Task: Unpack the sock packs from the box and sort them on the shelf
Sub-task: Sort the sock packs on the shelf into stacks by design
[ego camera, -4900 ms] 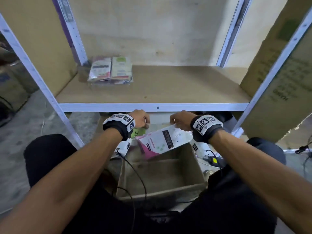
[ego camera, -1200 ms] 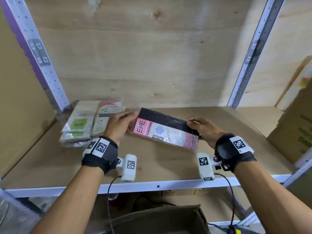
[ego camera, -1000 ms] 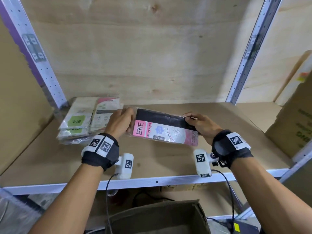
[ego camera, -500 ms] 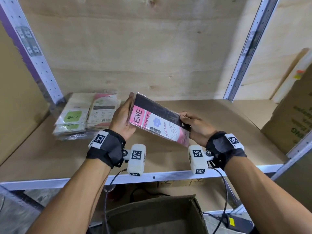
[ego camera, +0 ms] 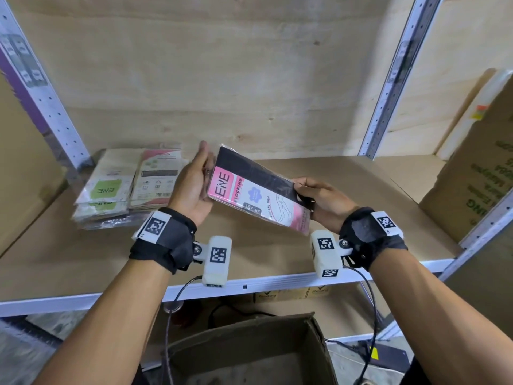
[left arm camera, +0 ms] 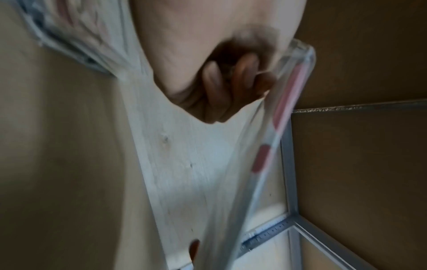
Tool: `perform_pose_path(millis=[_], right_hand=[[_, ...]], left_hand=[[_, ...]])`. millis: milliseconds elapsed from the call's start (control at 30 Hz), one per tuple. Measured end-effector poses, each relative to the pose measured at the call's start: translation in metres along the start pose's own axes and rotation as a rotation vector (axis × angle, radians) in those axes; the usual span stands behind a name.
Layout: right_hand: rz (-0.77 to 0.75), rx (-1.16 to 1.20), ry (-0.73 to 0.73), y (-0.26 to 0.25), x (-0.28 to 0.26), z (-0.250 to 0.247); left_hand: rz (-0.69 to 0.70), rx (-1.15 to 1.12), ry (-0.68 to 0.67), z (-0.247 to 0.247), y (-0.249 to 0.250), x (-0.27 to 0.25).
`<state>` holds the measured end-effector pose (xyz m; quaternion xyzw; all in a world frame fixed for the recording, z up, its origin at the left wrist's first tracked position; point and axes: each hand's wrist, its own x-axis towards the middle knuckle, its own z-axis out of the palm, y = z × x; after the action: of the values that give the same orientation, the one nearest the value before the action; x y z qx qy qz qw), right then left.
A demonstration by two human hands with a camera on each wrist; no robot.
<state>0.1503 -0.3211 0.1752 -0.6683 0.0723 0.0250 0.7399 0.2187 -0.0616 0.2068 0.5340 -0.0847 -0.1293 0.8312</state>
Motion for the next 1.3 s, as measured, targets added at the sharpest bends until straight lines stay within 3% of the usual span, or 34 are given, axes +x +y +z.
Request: perform_pose_path(millis=[133, 167, 333, 433, 567, 667, 767, 900, 967, 1067, 1200, 1300], right_hand=[[-0.015, 0.093, 0.025, 0.000, -0.001, -0.007], [-0.011, 0.128, 0.039, -0.001, -0.001, -0.006], [-0.035, 0.253, 0.046, -0.004, -0.004, 0.015], [-0.073, 0.252, 0.074, -0.004, -0.009, 0.035], [-0.136, -0.090, 0.176, -0.007, -0.015, 0.055], [-0.193, -0.345, 0.268, -0.005, -0.012, 0.061], [-0.204, -0.339, 0.333, -0.003, -0.009, 0.062], [-0.181, 0.189, 0.181, 0.001, -0.012, 0.063], [-0.185, 0.257, 0.133, 0.007, -0.013, 0.064], [-0.153, -0.054, 0.224, 0.008, -0.009, 0.056], [-0.080, -0.394, 0.255, 0.008, -0.007, 0.030], [0.029, -0.562, 0.230, 0.009, -0.009, 0.017]], left_hand=[[-0.018, -0.203, 0.104, -0.016, 0.005, 0.001], [-0.043, -0.168, 0.107, -0.017, 0.004, 0.000], [-0.125, 0.454, 0.059, 0.016, -0.024, -0.009], [0.006, 0.693, 0.098, 0.034, -0.043, -0.010], [0.129, 0.827, 0.279, 0.035, -0.051, -0.007], [0.239, 0.927, 0.288, 0.037, -0.054, -0.006], [0.274, 0.783, 0.235, 0.040, -0.058, -0.004], [0.130, 0.307, 0.237, 0.052, -0.065, -0.005], [0.159, 0.275, 0.278, 0.055, -0.069, -0.005], [0.192, 0.508, 0.243, 0.042, -0.073, 0.000], [-0.010, 0.747, 0.058, 0.026, -0.067, 0.006], [-0.173, 0.729, -0.071, 0.025, -0.063, 0.004]])
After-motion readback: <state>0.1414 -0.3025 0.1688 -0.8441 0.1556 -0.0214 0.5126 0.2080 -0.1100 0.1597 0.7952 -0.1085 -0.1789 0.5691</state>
